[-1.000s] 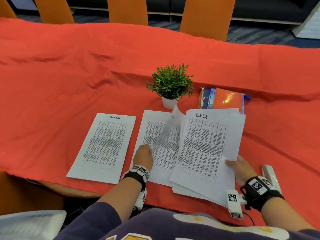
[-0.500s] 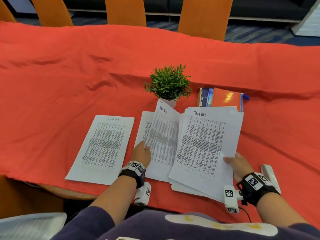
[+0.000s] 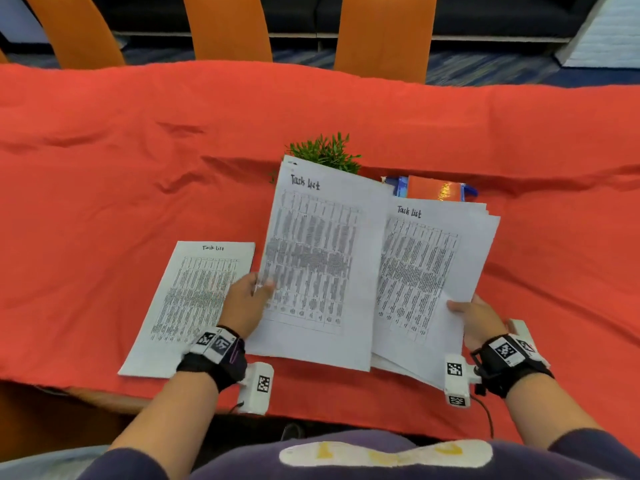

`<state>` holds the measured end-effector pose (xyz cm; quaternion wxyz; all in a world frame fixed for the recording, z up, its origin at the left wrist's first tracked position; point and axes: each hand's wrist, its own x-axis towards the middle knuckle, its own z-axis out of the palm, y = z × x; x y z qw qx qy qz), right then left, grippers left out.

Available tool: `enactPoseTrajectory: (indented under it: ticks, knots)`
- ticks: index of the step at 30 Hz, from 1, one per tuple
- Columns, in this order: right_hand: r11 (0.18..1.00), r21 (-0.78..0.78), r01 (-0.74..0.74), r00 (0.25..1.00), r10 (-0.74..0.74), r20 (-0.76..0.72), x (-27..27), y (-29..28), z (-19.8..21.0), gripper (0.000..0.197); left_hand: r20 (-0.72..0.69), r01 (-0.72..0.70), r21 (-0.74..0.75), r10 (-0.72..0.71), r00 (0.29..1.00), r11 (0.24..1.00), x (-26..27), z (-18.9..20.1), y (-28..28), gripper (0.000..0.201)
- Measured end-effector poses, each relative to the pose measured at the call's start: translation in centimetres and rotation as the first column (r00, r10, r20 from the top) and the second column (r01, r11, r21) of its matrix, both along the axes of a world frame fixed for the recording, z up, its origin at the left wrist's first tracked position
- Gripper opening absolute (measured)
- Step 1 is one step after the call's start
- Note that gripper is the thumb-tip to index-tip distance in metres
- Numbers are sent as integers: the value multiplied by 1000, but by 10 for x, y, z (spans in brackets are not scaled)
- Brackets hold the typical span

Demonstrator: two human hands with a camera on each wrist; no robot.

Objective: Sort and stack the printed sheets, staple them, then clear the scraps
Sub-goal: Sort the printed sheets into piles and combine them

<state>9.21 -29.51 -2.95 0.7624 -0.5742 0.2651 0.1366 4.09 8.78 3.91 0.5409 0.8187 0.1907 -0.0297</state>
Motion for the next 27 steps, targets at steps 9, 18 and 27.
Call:
enactPoseTrajectory:
  ticks: [9, 18, 27]
  knots:
    - [994, 90, -57, 996, 63, -69, -14, 46, 9, 38, -210, 145, -128, -170, 963, 981, 4, -40, -60, 51]
    - [979, -65, -193, 979, 188, -79, -18, 54, 5, 36, -192, 161, -134, -185, 964, 978, 10, -48, -77, 63]
    - [911, -398, -103, 992, 67, -103, -12, 16, -27, 37, -328, 182, 401, -45, 944, 898, 21, -88, -36, 47]
